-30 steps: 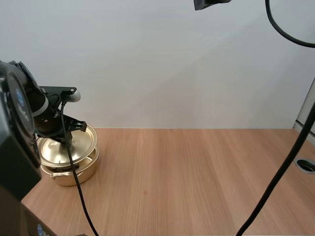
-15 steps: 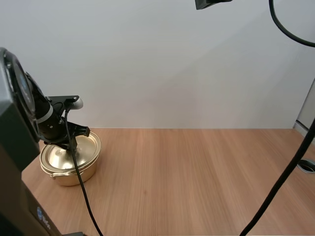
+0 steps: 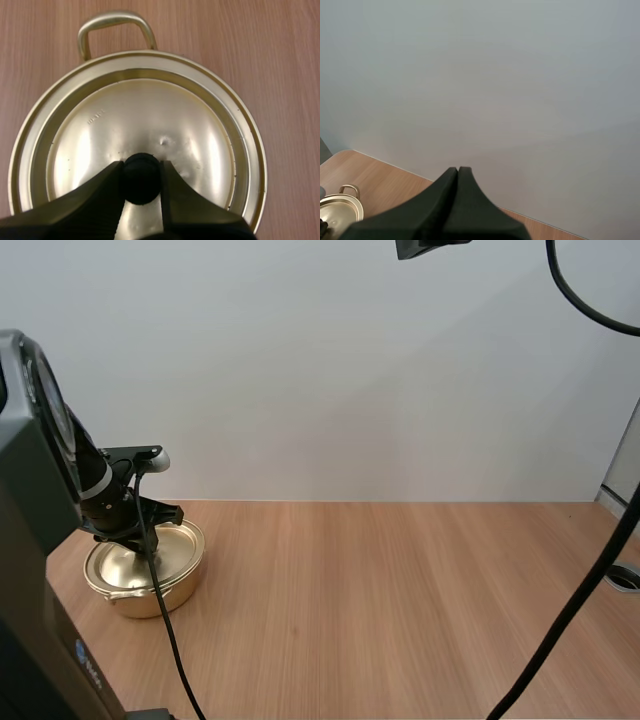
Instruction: Open the pot, put the car inside, and close it
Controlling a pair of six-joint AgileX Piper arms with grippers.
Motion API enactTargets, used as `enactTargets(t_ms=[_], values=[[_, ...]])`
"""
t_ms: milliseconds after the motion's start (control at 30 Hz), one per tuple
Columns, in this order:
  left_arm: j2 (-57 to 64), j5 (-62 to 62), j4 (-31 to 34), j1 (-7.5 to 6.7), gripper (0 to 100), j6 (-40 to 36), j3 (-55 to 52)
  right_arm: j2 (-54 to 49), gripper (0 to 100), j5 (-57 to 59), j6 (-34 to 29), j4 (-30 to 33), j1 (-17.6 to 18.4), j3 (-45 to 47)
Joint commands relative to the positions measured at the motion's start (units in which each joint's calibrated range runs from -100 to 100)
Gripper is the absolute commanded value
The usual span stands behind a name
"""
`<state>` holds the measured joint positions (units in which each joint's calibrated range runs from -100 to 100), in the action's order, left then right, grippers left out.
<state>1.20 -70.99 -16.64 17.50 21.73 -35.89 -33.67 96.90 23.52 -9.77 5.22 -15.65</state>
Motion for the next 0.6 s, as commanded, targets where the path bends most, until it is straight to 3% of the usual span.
enactTargets(t_ms=[0,300,400,567], values=[[-0.73,-0.21,0.15,0.01,0,0.04,-0.06,-0.02,0,0.08,-0.02,-0.08,-0.04,0.03],[-2.11,-0.19,0.15,0.01,1,-0.59,-0.32,-0.02,0,0.08,-0.02,-0.19,-0.04,0.03],[-2.11,-0.19,0.15,0.01,14,-0.74,-0.32,-0.02,0,0.08,-0.02,-0.19,-0.04,0.03],[-2.11,2.49,-0.32,0.01,53,-0.74,-0.32,-0.02,0,0.08,-0.02,-0.19,-0.04,0.03]])
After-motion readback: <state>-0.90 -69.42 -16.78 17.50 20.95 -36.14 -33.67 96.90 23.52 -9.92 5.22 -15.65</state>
